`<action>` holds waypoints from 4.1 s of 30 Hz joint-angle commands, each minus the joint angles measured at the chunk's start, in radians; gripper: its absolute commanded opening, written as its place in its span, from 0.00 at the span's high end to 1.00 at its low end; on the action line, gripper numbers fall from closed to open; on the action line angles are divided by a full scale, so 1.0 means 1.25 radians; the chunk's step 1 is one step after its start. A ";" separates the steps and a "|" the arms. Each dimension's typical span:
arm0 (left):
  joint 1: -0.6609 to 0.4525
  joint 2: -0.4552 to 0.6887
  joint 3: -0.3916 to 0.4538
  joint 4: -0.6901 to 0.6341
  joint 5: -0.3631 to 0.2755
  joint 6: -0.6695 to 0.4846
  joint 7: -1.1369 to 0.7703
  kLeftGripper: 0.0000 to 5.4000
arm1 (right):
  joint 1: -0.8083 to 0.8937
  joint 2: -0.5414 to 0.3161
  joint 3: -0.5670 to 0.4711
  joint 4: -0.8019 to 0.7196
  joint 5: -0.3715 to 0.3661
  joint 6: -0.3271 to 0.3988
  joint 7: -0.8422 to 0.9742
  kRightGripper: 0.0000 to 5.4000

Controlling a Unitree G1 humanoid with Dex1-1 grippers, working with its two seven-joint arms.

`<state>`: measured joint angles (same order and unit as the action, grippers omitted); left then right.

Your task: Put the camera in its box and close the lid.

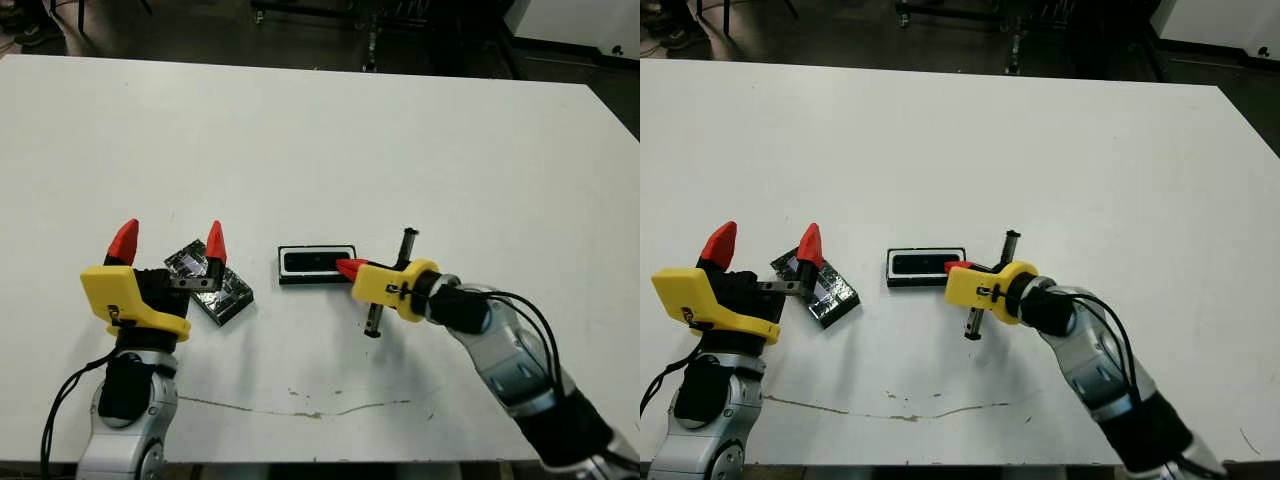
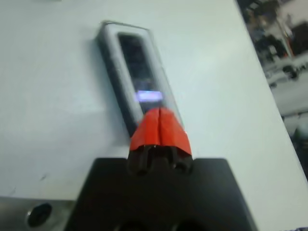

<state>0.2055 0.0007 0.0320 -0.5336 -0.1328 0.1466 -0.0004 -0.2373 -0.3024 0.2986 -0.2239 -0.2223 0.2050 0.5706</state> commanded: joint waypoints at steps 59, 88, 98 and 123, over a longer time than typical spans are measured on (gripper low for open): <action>-1.043 0.813 -0.709 0.333 0.071 0.019 -1.291 0.00 | 0.053 0.082 -0.350 -0.301 0.527 0.392 -0.335 1.00; -0.942 0.724 -0.648 0.390 0.224 -0.110 -1.291 0.00 | 0.068 0.078 -0.334 -0.301 0.544 0.394 -0.351 1.00; -0.932 0.708 -0.642 0.425 0.250 -0.123 -1.291 0.00 | 0.077 0.084 -0.335 -0.307 0.549 0.400 -0.360 1.00; -0.867 0.633 -0.567 0.549 0.354 -0.236 -1.274 0.00 | 0.098 0.097 -0.326 -0.320 0.563 0.412 -0.385 1.00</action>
<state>-0.8973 0.7954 -0.6874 0.1414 0.2960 -0.1376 -1.6014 -0.1289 -0.1818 -0.1075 -0.6212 0.4794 0.7040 0.0990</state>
